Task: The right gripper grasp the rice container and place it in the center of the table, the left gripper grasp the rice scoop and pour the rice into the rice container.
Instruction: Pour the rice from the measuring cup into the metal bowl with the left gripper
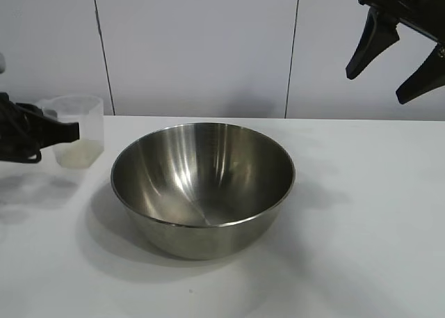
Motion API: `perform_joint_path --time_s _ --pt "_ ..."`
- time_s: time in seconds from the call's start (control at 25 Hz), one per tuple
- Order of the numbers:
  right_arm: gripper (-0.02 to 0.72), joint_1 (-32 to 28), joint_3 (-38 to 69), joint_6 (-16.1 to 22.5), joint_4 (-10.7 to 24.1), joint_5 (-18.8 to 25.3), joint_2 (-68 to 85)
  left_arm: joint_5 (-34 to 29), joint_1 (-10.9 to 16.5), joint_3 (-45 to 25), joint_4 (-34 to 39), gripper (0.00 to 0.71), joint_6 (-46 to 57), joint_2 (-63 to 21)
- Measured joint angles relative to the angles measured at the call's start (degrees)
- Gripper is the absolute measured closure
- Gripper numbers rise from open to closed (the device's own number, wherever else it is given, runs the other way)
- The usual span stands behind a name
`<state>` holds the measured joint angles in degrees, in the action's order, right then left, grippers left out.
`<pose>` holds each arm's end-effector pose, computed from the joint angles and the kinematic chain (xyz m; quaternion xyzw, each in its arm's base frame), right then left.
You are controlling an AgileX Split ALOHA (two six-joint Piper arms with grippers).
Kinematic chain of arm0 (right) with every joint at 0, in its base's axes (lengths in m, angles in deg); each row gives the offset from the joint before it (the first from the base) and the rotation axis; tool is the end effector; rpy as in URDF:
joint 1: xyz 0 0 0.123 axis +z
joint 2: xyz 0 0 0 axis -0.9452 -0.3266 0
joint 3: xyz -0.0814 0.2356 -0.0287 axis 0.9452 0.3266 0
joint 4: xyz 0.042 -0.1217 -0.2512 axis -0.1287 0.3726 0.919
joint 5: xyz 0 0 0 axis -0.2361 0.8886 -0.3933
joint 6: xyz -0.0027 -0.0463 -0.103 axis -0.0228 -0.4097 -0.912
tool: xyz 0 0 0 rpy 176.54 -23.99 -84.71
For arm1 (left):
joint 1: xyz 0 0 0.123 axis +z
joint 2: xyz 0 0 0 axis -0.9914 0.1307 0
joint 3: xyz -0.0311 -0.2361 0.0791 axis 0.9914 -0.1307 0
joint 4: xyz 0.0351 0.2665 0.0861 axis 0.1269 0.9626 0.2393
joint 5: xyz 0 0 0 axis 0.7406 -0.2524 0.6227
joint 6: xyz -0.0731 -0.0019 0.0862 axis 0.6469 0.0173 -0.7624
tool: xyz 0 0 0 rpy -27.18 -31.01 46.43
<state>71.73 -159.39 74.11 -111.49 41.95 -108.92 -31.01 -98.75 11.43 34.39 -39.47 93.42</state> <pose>0.3748 0.0427 0.2114 0.0362 0.9612 0.1833 0.2030 0.3146 -0.0826 0.0743 0.0827 0.7839 -0.0605 0.6124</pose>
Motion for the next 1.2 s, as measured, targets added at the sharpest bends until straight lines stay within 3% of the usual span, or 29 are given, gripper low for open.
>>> perform_joint_path --time_s 0.16,0.28,0.36,0.48,0.64,0.8,0.88,1.0,1.2 --pt "0.209 0.0 0.0 0.0 0.0 -0.09 0.0 -8.42 0.0 0.0 8.31 0.707 2.49 -9.22" --pt "0.209 0.0 0.0 0.0 0.0 -0.2 0.0 -11.39 -0.51 0.0 17.46 0.707 6.99 -13.76" --pt "0.209 0.0 0.0 0.0 0.0 -0.36 0.0 -13.08 -2.14 0.47 22.31 0.707 9.63 -15.27" --pt "0.209 0.0 0.0 0.0 0.0 -0.37 0.0 -16.15 -6.76 2.36 25.33 0.707 10.5 -15.54" --pt "0.209 0.0 0.0 0.0 0.0 -0.49 0.0 -16.83 -11.76 6.3 25.91 0.707 4.38 -13.31" --pt "0.209 0.0 0.0 0.0 0.0 -0.72 0.0 -16.97 -14.35 10.63 25.65 0.707 -3.13 -7.9" --pt "0.209 0.0 0.0 0.0 -0.06 -0.72 0.0 -17.85 -15.91 12.22 22.9 0.707 -9.39 -4.98" --pt "0.209 0.0 0.0 0.0 -0.07 -0.72 0.0 -18.87 -18.83 13.59 12.2 0.707 -24.36 -1.81" --pt "0.209 0.0 0.0 0.0 -0.07 -0.72 0.0 -18.12 -23.27 13.88 -8.04 0.708 -58.79 -1.09"
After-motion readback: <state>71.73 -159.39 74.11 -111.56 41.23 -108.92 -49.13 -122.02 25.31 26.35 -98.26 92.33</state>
